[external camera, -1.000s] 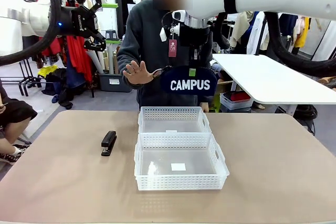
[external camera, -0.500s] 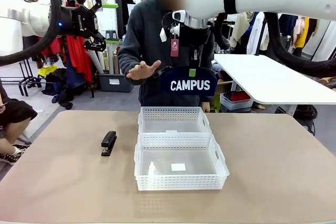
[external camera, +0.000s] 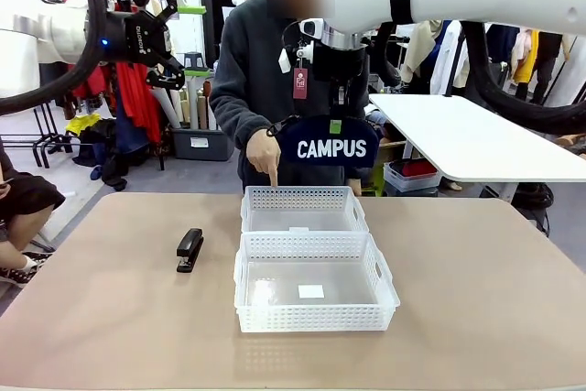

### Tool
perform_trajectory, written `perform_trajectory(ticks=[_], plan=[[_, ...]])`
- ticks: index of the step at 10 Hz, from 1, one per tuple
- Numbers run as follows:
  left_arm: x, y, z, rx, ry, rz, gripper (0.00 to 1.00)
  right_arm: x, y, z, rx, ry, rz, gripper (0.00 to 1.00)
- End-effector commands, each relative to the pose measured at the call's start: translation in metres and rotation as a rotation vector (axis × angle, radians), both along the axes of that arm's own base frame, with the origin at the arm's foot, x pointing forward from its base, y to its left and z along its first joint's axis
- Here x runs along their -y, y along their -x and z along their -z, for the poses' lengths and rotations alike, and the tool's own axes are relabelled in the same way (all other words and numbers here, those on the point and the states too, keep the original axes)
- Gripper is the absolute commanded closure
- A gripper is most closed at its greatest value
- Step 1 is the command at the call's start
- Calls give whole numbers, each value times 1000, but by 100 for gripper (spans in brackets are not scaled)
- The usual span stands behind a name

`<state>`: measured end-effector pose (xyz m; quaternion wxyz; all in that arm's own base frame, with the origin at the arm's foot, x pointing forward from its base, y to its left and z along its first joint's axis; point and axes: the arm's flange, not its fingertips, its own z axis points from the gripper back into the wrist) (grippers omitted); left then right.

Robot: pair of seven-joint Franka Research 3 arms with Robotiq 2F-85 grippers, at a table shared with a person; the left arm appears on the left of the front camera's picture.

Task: Distribute items into two baskets.
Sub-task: Place the picked Pencil pouch into the Organizing basket as instructed by the person.

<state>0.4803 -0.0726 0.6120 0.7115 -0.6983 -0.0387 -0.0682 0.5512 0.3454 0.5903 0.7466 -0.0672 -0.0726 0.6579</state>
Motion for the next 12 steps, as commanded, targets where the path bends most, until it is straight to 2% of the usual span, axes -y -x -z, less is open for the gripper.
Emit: perform_trajectory(ticks=[1, 9, 11, 12], plan=[[-1, 0, -1, 5, 2, 0, 0, -1, 1, -2, 3, -1, -4, 100], [-1, 0, -1, 5, 2, 0, 0, 0, 0, 0, 0, 0, 0, 100], [-1, 0, -1, 5, 2, 0, 0, -5, -14, 21, 16, 17, -65, 100], [-1, 0, -1, 5, 2, 0, 0, -25, -8, 40, 17, 18, -65, 100]])
